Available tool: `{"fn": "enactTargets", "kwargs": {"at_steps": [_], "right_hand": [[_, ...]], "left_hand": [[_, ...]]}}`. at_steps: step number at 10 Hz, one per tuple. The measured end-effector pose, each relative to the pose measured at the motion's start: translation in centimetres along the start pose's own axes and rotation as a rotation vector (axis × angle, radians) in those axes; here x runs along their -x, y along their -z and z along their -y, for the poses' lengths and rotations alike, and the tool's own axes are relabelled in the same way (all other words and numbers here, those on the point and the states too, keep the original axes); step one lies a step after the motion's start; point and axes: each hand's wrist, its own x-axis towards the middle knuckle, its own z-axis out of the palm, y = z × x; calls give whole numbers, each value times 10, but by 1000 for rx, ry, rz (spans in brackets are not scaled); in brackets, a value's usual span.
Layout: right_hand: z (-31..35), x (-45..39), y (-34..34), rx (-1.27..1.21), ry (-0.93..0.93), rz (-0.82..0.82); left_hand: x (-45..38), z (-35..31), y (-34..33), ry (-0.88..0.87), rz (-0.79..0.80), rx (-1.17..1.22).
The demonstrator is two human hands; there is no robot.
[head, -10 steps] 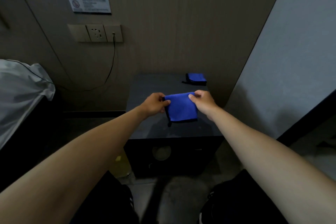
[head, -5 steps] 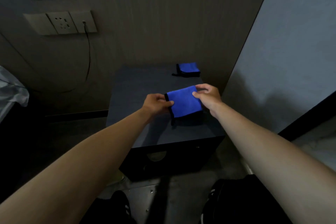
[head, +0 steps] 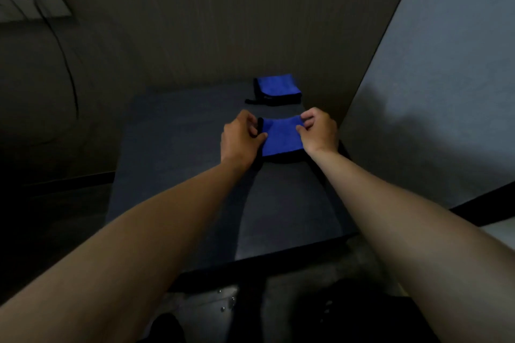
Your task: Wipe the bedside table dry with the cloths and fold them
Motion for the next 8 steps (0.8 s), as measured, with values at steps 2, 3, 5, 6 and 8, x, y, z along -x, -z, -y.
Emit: {"fn": "enactTargets", "kwargs": {"at_steps": [2, 3, 5, 6, 8], "right_hand": [[-4, -32, -18, 64, 111, -148], [-4, -40, -25, 118, 126, -174], [2, -43, -27, 160, 95, -166], [6, -38, -24, 214, 101, -186], [36, -18, -5, 284, 162, -117]], "left_hand": [[-31, 8, -21, -360, -73, -301], [-40, 15, -29, -374, -121, -403], [-45, 13, -28, -329, -101, -456], [-44, 8, -23, -327, -95, -448], [-35, -12, -7, -296, -59, -374]]}}
